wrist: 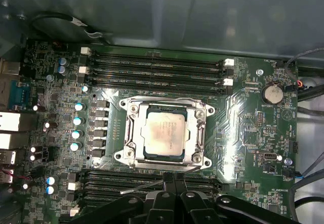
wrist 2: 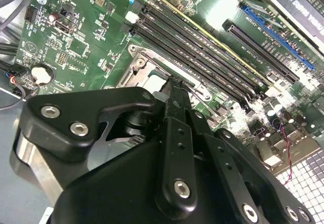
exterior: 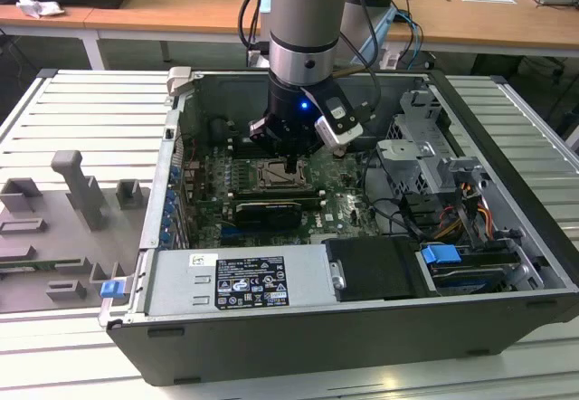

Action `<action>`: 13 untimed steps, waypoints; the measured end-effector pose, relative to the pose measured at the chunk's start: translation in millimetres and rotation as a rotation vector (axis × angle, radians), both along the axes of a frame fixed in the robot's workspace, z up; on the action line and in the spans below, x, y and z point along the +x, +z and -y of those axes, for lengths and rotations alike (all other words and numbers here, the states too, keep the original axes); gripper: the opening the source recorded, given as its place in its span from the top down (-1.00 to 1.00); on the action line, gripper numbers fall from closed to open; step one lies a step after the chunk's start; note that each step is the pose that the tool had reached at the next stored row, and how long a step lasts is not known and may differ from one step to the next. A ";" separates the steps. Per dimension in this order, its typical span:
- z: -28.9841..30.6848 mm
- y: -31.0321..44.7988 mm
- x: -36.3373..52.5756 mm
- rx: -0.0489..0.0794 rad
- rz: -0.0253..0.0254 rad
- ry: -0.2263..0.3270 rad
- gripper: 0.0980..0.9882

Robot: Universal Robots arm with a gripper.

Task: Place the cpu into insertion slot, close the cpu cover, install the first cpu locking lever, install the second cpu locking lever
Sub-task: 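Install the second cpu locking lever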

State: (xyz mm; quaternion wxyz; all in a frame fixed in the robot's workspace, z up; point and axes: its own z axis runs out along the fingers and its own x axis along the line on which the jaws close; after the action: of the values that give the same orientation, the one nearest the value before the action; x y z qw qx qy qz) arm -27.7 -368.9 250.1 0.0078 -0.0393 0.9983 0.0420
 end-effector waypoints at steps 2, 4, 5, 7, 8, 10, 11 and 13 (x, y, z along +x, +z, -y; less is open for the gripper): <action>0.0 0.0 0.0 0.000 0.0000 0.000 0.98; 0.0 0.0 0.0 0.000 0.0000 0.000 0.98; 0.0 0.0 -0.1 0.000 0.0000 0.000 0.98; 0.0 0.0 -0.1 0.000 0.0000 0.000 0.98; 0.0 -0.1 -0.2 0.000 0.0000 0.000 0.98; 0.0 -0.1 -0.3 0.000 0.0001 0.000 0.98; 0.0 -0.1 -0.4 0.000 0.0001 0.000 0.98; 0.1 -0.2 -0.6 0.000 0.0000 0.000 0.98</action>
State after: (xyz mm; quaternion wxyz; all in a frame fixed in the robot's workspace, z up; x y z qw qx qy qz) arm -28.3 -369.0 249.9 0.0078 -0.0393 0.9983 0.0420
